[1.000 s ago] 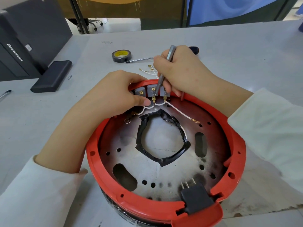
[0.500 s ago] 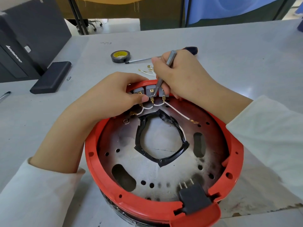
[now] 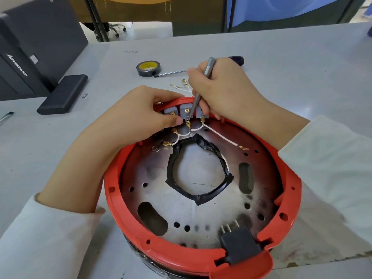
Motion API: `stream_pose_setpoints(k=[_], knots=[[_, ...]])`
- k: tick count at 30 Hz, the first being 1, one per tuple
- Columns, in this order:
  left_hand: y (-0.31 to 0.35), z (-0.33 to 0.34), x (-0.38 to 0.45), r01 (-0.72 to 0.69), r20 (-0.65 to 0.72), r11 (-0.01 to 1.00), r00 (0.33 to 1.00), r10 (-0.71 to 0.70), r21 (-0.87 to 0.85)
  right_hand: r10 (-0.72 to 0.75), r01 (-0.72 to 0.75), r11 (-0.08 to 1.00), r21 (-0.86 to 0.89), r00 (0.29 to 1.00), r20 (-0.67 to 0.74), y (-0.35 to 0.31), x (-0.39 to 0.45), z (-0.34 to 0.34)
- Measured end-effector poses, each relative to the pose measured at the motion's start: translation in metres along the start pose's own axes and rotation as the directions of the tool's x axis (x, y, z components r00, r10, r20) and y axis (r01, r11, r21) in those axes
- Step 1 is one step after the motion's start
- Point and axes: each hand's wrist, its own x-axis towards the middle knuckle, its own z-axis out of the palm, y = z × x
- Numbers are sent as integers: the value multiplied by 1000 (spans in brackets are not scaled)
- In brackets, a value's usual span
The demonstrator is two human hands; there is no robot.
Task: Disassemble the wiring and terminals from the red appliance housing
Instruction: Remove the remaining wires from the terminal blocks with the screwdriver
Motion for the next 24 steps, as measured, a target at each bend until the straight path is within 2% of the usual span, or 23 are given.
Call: stream_pose_setpoints(k=[3,6,16,19,24], knots=[[-1,0,0,5,4,1000,1000,-5,-13,-41,42,999,13,999,-33,1,-3,-1],[-2,-1,1,4,-7,999,1000,-3,36,-48,48,998,-30,999,-1,1,-3,0],[-1,0,3,4,-12,995,1000,-3,95,45,-42,998,-39,994,96,0,9,0],[1,0,2,15,-1,999,1000,-15,42,36,-34,999,-26,996,81,1,7,1],[2,1,3,4,-14,995,1000,-2,102,2,-2,999,38,1000,15,0,2,-1]])
